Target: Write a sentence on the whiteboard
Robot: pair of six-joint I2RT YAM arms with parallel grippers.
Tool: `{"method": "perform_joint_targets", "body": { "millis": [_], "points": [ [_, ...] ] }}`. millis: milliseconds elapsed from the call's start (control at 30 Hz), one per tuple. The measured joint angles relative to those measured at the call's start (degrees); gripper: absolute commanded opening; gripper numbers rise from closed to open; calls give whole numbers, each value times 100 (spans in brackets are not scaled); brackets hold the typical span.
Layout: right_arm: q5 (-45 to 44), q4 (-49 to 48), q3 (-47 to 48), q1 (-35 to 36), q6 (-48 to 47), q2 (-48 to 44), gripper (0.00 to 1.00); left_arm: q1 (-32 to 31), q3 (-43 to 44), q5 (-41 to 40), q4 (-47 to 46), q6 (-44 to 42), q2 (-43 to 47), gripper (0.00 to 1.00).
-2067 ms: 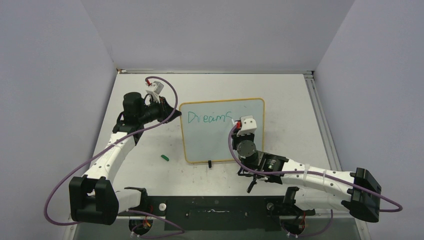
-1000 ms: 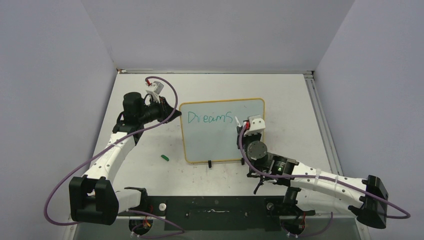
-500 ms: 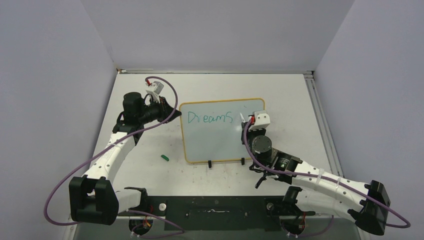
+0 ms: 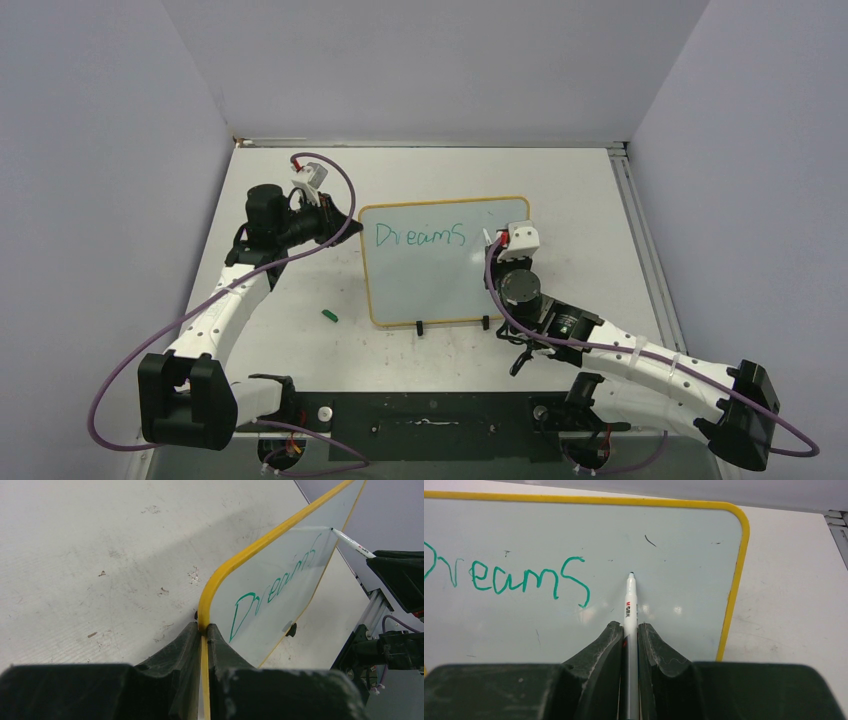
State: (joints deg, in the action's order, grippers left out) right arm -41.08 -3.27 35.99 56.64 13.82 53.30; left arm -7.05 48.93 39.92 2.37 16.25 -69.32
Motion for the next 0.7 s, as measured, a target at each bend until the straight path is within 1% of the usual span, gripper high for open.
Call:
{"method": "perform_joint_targets", "body": {
  "millis": [700],
  "points": [
    [-96, 208, -4, -42, 275, -28, 5, -4, 0, 0, 4, -17, 0, 6]
  ]
}}
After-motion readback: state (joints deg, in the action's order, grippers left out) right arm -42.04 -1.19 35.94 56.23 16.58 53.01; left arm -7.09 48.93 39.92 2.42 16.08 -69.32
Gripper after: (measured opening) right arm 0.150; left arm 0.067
